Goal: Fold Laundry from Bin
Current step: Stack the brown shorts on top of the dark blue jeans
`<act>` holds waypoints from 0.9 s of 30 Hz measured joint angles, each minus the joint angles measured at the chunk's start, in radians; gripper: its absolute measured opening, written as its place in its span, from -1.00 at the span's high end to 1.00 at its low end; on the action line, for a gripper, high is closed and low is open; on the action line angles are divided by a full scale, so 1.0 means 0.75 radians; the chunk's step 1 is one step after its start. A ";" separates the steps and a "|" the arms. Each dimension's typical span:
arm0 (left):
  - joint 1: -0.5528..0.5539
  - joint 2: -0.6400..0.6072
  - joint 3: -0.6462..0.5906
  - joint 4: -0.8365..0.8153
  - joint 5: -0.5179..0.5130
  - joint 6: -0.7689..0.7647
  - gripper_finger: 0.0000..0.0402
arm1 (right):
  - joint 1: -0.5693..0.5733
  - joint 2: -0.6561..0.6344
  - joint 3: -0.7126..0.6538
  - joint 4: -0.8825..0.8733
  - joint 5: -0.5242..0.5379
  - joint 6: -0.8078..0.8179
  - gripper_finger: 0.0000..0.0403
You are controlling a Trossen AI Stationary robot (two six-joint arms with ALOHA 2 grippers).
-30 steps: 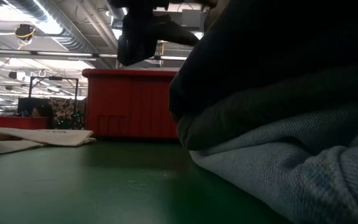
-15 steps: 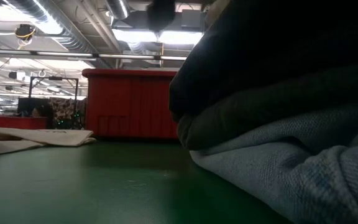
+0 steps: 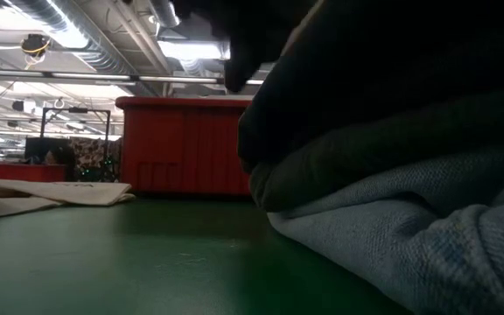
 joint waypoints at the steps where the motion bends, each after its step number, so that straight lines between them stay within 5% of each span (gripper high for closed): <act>1: 0.001 0.025 0.000 0.006 -0.002 0.001 0.60 | -0.006 0.024 0.000 -0.043 -0.013 0.018 0.21; 6: 0.002 0.139 0.001 0.011 -0.006 0.001 0.60 | -0.004 0.122 -0.063 -0.172 -0.039 0.131 0.21; 14: 0.005 0.221 0.005 0.028 -0.010 -0.012 0.60 | -0.005 0.152 -0.251 0.003 -0.162 0.175 0.21; 27: 0.031 0.086 -0.003 -0.006 0.064 0.003 0.60 | 0.000 -0.007 -0.059 -0.198 -0.189 0.164 0.21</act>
